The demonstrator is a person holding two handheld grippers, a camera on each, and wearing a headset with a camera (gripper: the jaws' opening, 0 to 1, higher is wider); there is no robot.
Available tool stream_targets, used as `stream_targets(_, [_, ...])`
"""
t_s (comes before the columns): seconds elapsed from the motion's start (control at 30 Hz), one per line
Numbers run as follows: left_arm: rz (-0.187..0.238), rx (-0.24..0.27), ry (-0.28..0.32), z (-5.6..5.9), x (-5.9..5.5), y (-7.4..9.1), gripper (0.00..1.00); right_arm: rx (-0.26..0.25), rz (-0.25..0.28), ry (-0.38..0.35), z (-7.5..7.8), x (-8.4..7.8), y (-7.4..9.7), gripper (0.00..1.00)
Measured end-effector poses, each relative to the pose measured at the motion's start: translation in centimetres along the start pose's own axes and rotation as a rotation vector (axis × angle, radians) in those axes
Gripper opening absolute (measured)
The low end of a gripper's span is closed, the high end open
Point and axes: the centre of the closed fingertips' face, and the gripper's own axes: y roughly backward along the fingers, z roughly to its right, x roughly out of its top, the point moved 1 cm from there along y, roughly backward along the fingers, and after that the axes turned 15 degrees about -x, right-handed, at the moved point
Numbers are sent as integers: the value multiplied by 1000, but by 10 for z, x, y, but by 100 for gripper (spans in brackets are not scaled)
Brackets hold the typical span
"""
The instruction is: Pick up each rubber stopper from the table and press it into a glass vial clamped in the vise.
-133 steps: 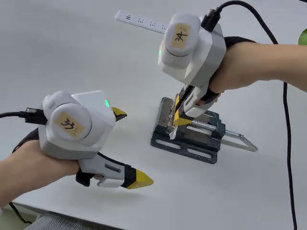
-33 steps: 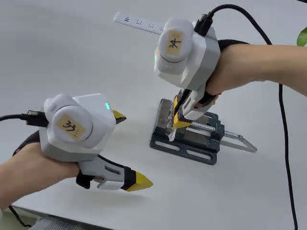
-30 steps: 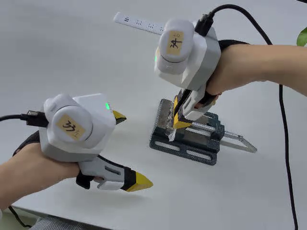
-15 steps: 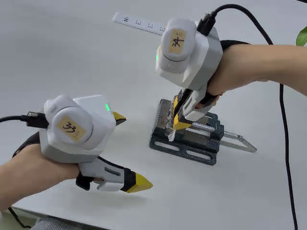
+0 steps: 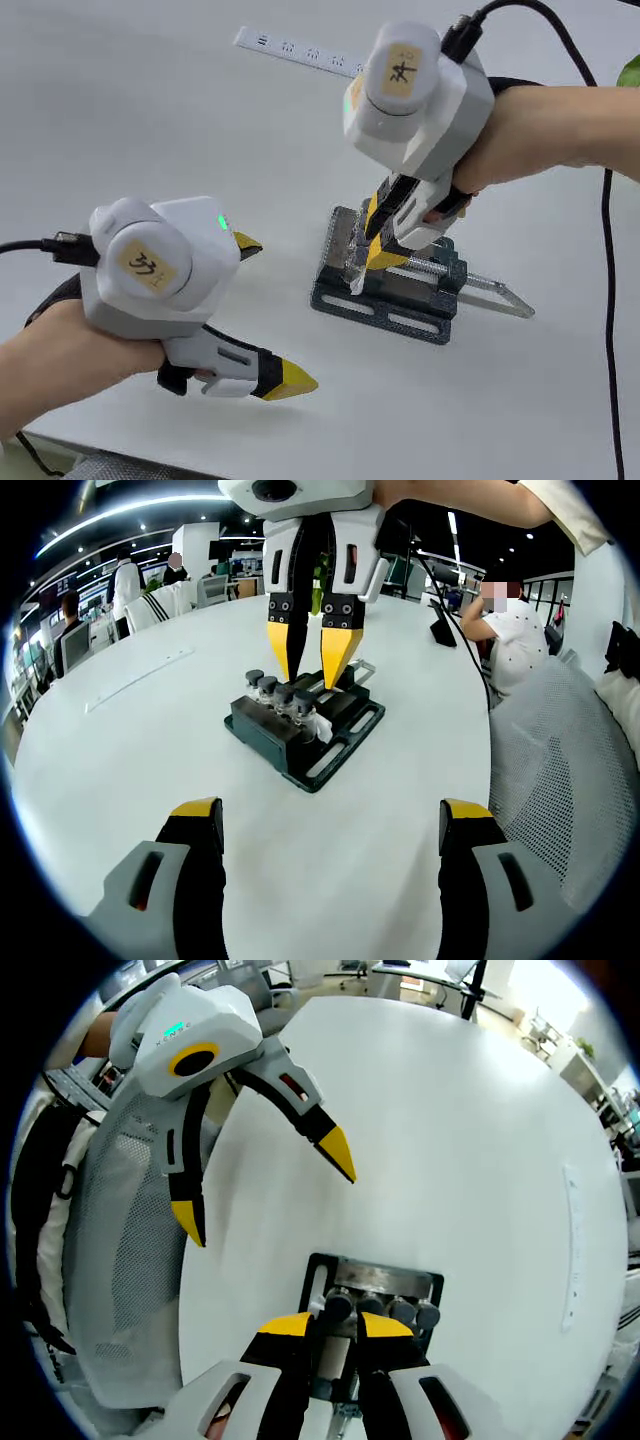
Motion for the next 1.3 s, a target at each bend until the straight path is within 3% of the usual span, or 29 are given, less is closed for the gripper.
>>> stream_targets(0.23, [0, 2, 0, 0, 0, 0, 88, -6, 49, -30, 1, 2, 0, 2])
stream_targets(0.73, [-6, 5, 8, -1, -4, 2, 88, 19, 51, -32, -2, 5, -6, 1])
stream_targets(1.3, [-7, 4, 10, -1, -6, 2, 88, 12, 34, -30, 0, 4, -12, 0])
